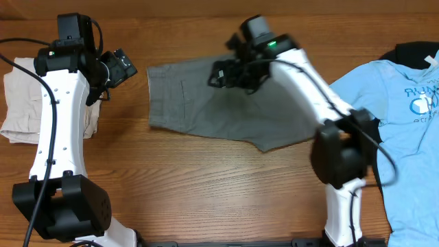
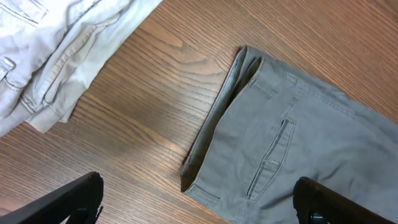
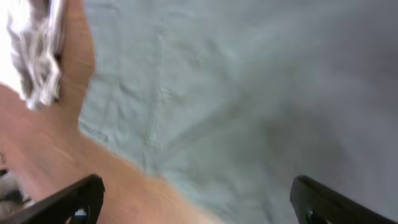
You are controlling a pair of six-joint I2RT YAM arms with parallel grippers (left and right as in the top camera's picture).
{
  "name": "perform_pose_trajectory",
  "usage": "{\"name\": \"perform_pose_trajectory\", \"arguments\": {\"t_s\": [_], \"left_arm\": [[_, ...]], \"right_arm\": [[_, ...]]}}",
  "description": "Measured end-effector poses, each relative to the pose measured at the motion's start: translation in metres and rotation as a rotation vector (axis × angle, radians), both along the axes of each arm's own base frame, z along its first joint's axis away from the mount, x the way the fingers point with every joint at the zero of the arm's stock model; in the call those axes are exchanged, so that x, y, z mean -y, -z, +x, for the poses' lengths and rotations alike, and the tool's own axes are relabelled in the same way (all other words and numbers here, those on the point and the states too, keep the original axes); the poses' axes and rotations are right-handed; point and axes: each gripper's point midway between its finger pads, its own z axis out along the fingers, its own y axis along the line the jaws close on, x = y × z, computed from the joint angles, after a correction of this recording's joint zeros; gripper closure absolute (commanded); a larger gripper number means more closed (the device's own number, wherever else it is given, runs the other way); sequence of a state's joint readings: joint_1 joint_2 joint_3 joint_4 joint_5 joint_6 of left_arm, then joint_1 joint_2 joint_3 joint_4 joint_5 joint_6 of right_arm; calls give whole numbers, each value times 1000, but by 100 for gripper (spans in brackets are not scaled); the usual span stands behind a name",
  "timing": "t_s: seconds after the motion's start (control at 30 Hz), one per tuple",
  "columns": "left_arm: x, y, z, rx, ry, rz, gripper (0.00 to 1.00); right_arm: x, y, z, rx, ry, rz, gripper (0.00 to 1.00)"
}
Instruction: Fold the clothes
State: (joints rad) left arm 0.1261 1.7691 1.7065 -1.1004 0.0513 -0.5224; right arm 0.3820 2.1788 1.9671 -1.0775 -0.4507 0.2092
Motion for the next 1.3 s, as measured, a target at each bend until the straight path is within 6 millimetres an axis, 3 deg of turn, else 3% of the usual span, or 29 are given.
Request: {"name": "perform_pose_trajectory", "arguments": {"t_s": [0.1,0.2,0.3,0.37,0.43,0.47,0.53,0.63,0.83,0.9,1.0,1.3], "left_arm": [[0,0,0,0,0,0,0],[0,0,0,0,0,0,0],[0,0,0,0,0,0,0],[0,0,0,0,0,0,0],[0,0,0,0,0,0,0],[0,0,0,0,0,0,0],[0,0,0,0,0,0,0],[0,0,0,0,0,0,0],[0,0,0,0,0,0,0],[0,0,0,0,0,0,0],[0,0,0,0,0,0,0],[0,0,0,0,0,0,0]], "right_arm": [[49,-14,-20,-72,86,-147,0],[96,-4,-36,-165,172,-306,2],[135,9,-43,-229,242,-413,10],[159,18,-45,-257,294,-458,24],[186,29,-44,-283,356,-484,52],[193,32,-42,-286,378,-485,62],[212,46,-40,-292,427,-490,74],[236,70,-44,-316,483,-500,75],[263,118,-61,-355,551,-503,78],[269,120,-57,-321,580,-471,86],[275,120,-52,-291,612,-423,89],[274,114,-55,-291,554,-358,75]]}}
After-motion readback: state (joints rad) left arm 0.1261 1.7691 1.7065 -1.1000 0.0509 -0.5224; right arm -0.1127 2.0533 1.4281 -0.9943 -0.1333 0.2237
